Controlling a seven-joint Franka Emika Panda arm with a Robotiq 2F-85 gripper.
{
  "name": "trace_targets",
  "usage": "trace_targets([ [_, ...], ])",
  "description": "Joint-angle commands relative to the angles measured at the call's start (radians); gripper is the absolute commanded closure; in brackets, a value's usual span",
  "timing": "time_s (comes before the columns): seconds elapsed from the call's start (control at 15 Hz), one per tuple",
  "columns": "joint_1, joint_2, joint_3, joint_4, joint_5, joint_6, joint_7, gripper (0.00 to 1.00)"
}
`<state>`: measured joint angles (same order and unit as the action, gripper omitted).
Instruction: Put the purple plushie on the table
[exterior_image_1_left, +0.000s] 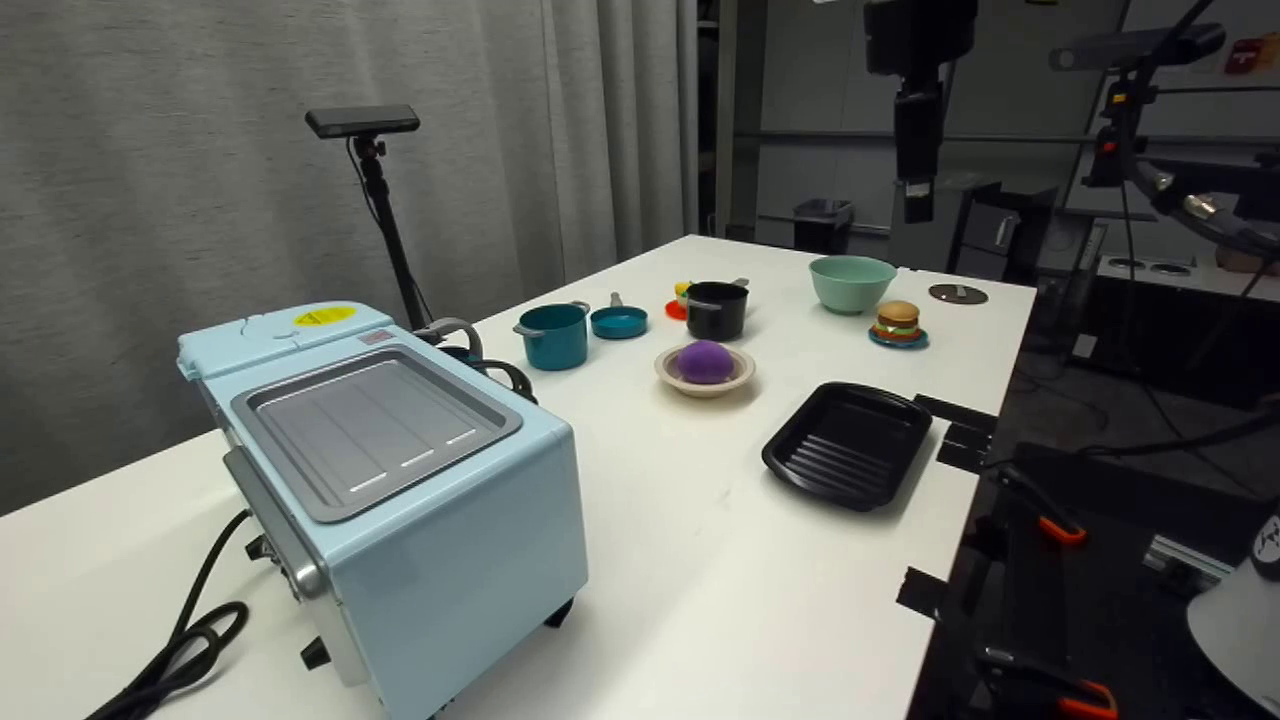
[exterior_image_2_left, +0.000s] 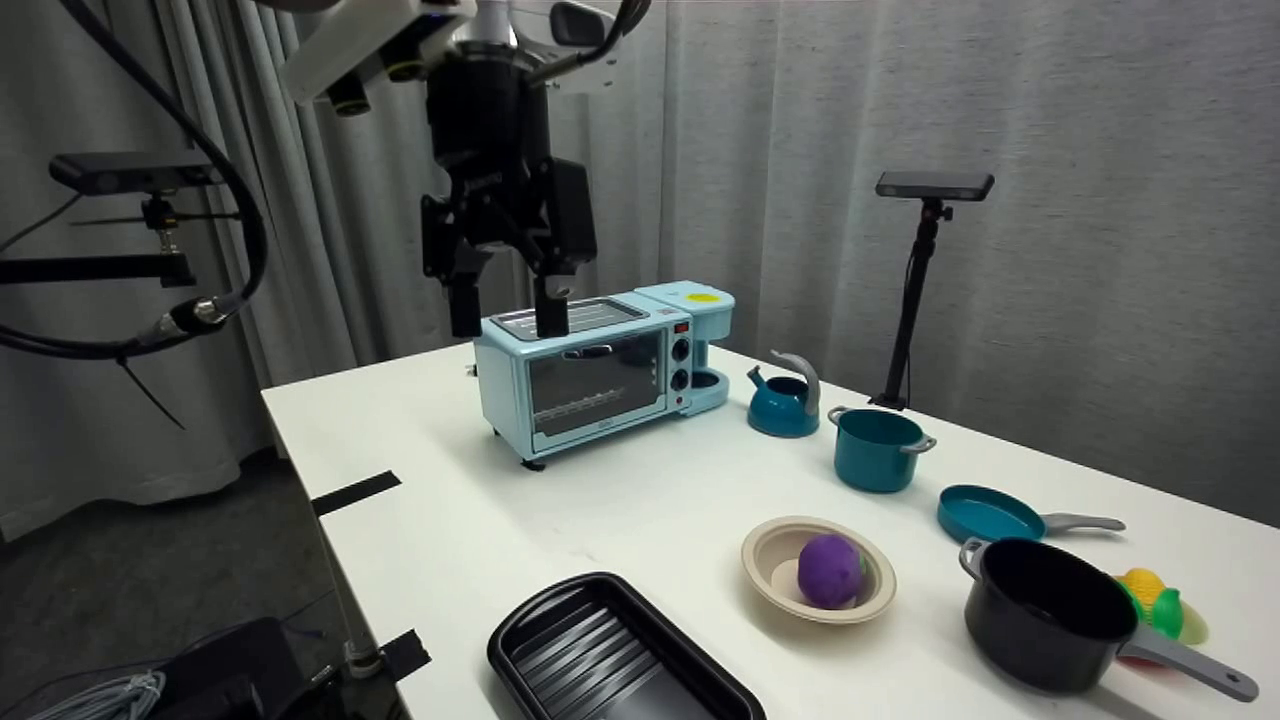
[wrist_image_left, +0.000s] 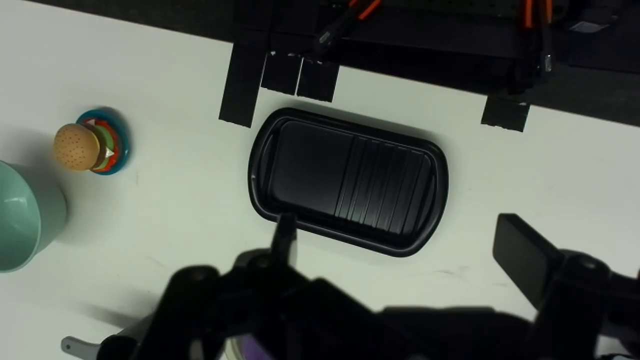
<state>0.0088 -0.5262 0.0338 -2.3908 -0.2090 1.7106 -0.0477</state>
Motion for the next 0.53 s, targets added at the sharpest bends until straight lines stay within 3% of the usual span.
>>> trace_targets([
  [0.0,0.001,0.028,-0.015,0.026,-0.002,0.002,-0.007,0.00],
  [0.47,-0.018,0.204,-0.089,0.164,0.017,0.050,-0.067,0.00],
])
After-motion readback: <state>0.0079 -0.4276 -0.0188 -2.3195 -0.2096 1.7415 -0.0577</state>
